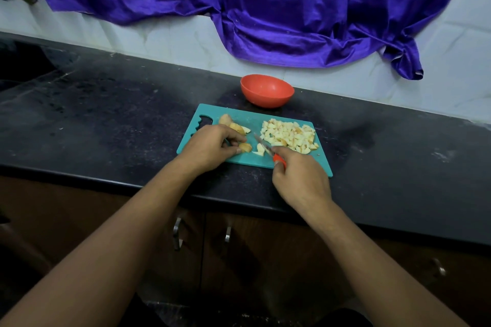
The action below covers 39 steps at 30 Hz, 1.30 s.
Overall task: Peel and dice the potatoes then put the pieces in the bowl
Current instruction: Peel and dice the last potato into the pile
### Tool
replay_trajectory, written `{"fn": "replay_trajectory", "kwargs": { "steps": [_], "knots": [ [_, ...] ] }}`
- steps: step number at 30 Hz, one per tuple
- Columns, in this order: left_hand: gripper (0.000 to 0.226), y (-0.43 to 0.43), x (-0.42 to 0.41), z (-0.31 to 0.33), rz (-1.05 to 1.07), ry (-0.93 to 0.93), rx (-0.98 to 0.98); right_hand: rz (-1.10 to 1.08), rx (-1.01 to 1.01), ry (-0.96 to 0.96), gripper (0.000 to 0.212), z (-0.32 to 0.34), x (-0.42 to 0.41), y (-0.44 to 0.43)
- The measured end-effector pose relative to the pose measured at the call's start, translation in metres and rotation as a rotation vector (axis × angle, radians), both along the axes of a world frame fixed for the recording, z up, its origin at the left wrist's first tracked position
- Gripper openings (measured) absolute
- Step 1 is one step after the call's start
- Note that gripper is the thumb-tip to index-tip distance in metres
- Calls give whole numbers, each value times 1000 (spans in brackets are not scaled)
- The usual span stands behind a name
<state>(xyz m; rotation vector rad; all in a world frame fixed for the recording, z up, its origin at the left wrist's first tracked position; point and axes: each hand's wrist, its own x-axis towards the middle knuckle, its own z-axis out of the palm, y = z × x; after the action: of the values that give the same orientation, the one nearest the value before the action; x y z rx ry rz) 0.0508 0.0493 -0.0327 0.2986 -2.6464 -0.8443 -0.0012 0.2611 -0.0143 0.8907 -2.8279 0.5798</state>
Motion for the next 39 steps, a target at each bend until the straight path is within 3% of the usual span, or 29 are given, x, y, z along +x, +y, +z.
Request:
{"fn": "replay_trajectory", "kwargs": {
  "steps": [4,14,28,39],
  "knots": [
    [33,1,-2,-5,42,36,6,13,-79,43,45,4,6,2],
    [35,-9,3,3,-38,-26,16,39,-12,20,42,-4,13,2],
    [31,7,-4,1,58,-27,-40,40,-22,-29,43,12,4,-5],
    [25,18,-1,-3,142,68,-86,44,172,-120,38,49,13,-27]
  ]
}}
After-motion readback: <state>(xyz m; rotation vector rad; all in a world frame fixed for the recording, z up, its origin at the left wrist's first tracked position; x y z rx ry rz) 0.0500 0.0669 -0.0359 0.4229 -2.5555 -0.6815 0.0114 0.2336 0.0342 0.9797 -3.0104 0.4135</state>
